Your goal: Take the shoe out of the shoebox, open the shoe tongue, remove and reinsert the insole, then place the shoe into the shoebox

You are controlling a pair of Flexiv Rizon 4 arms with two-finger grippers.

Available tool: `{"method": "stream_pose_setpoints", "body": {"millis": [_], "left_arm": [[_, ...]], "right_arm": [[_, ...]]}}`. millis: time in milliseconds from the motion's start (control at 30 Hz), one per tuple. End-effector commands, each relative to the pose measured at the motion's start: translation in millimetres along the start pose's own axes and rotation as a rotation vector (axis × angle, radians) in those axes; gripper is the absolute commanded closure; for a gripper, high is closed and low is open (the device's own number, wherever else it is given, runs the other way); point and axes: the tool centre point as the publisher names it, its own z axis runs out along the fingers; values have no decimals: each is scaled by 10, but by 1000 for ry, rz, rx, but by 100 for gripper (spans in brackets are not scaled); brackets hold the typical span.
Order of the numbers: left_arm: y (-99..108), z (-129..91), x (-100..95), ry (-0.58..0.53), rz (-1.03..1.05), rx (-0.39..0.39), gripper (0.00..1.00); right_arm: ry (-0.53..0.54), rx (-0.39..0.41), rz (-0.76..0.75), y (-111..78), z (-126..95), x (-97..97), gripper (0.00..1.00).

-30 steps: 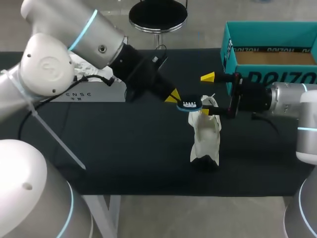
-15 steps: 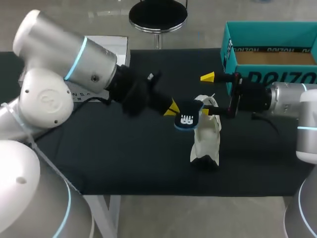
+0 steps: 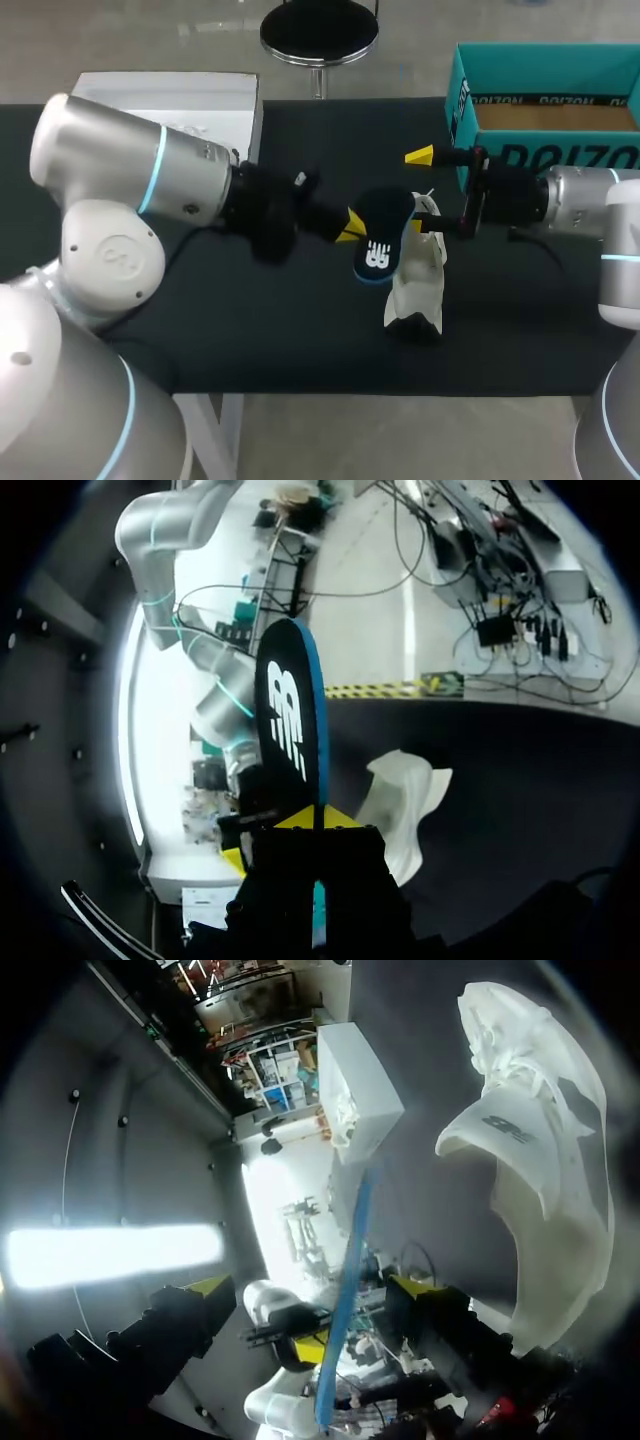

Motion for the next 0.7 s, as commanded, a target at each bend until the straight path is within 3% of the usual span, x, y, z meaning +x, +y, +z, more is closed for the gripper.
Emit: {"method": "stream_pose_setpoints", "body": {"millis": [33,300,700], "left_arm": [[60,139,50,-21,0,-11,100],[153,168,118,2,-2,-30,100],[313,287,54,4,21,-60,100]], "right_arm": [[-1,-1,1,-2,7,-3,0],[-1,-1,1,-2,7,-3,0],[-1,-1,1,-2,7,-3,0]]}}
